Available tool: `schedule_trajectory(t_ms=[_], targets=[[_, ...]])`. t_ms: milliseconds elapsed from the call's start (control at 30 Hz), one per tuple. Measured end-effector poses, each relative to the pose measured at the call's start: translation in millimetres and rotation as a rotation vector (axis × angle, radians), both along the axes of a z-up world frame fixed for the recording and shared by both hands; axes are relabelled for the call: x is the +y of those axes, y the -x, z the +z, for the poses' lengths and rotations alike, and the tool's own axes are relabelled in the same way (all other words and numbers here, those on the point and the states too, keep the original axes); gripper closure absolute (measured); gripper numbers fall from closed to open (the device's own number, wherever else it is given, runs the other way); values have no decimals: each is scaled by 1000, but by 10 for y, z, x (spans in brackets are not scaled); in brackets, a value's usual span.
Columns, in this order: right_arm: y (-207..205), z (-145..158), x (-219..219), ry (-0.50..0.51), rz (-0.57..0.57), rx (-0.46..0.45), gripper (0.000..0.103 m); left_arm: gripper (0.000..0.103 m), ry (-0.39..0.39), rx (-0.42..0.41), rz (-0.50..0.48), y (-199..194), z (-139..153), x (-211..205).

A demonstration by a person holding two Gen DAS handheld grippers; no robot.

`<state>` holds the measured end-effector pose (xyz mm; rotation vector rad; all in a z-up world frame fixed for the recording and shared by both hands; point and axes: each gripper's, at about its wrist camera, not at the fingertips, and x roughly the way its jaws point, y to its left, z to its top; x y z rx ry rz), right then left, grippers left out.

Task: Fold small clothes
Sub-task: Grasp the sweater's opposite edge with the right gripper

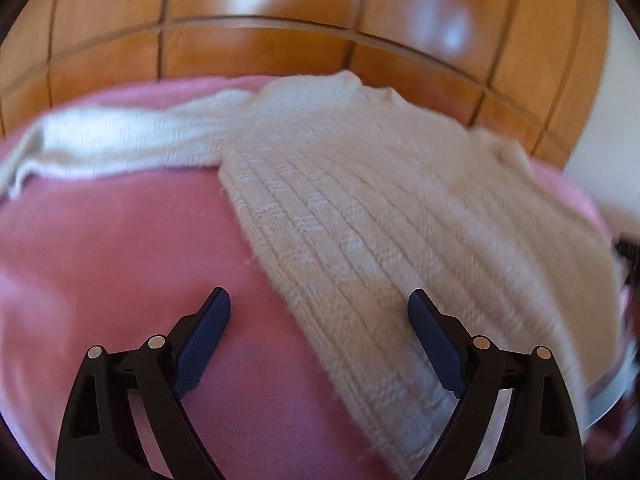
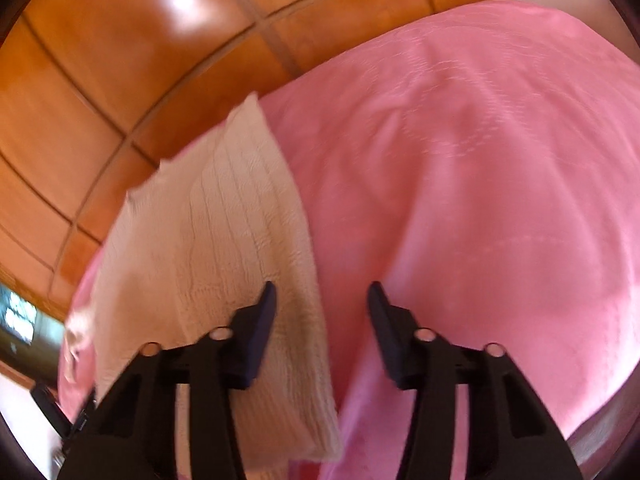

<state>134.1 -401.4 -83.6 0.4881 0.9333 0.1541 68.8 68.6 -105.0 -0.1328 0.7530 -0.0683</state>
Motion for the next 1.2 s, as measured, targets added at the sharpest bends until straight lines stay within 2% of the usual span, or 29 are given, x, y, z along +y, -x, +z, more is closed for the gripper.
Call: schedule_trajectory(t_ms=[33,100,133,267,467,600,700,767,833,967,1033,1067,1100,1200], targets=[[-35,-56,34,8,25,12,73,10,-16,-7,-7,25,4,4],[-64,-111,134,2,75,28,94,9,-14,-14,-5,38,5,21],[-68,-115,172,8,101,28,96,8,-8,-13,-6,25,-4,20],[-49,44,139,96,160,8,97,4,-12,-13,-16,53,9,10],[-162,331,-176,281,109,-12,97,4,-25,-21,-8,26,-9,-16],[-324,461,-451,511,33,-20,97,4,-32,-21,-7,19,-10,-19],[-523,533,-644,722,-14,-35,97,4,-36,-23,-6,22,-7,-19],[-676,530,-788,807,-48,-36,97,4,-41,-26,-6,24,-9,-21],[-872,497,-973,833,-91,-17,97,4,-42,-30,-6,22,-13,-19],[-1199,313,-1152,821,-153,17,97,4,-38,-39,-7,28,-21,-6],[-1375,196,-1194,784,-162,50,95,4,-39,-43,-7,29,-27,-2],[-1433,114,-1203,758,-168,74,87,4,-39,-44,-7,28,-29,-1],[-1487,-18,-1226,707,-173,113,73,4,-39,-45,-7,30,-32,1],[-1460,-58,-1265,672,-232,100,50,4,-37,-48,-7,35,-35,6]])
